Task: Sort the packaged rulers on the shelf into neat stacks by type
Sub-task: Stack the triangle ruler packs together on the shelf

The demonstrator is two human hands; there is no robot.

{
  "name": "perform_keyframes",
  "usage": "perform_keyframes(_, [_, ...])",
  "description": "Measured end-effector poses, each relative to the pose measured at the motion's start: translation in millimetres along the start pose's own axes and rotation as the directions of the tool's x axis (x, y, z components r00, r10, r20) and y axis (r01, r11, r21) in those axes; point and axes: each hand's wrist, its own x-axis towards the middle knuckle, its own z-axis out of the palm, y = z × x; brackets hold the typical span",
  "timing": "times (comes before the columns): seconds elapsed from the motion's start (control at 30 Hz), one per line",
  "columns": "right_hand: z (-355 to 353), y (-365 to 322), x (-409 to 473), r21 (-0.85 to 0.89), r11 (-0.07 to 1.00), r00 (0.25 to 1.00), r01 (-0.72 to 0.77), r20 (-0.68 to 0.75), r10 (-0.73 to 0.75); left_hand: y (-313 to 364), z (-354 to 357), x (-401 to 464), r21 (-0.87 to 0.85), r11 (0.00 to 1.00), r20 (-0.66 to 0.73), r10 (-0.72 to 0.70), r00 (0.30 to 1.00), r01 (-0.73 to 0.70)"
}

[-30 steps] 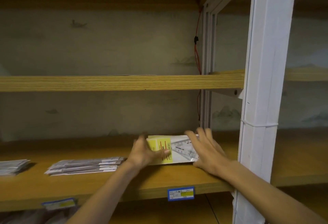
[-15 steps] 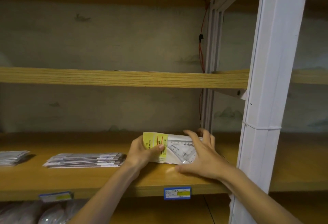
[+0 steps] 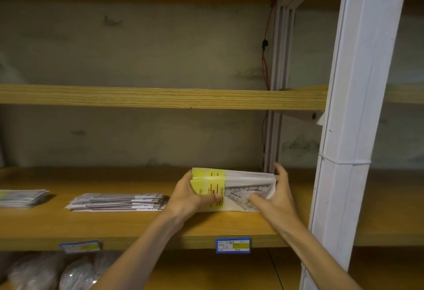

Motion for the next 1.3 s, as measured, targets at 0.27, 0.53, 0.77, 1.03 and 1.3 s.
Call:
perform_keyframes(0.27, [-0.7,1.5,1.3,0.041,0.999,0.999,-0.034,-0.012,0.034,-2.7,-1.7,0.1,-0.048,0.999,-0.014,-0.012,1.000,0.011])
perform_keyframes(0.53, [-0.7,-0.6,-0.6,0.046,0.997,0.998,-0.060,-0.019,0.061,-3.9,-0.7,0.8,-0.015,1.000,0.012,-0.017,1.000,0.017])
perform_keyframes(0.77, [-2.0,-1.7,-0.6,0.062,0.995,0.997,-0.080,-0.014,0.081,-3.6,-0.5,0.4,-0.020,1.000,0.035,-0.011,0.999,0.012])
perform_keyframes(1.03, [-0.7,2.0,2.5,0.066,0.994,0.992,-0.083,-0.092,0.089,-0.6,2.0,-0.9,-0.046,0.999,0.009,-0.029,1.000,0.029])
perform_keyframes(1.3, [-0.6,-5.2,-3.6,0.061,0.996,0.996,-0.060,-0.061,0.064,-2.0,0.9,-1.5,-0.018,1.000,-0.023,-0.018,1.000,0.018])
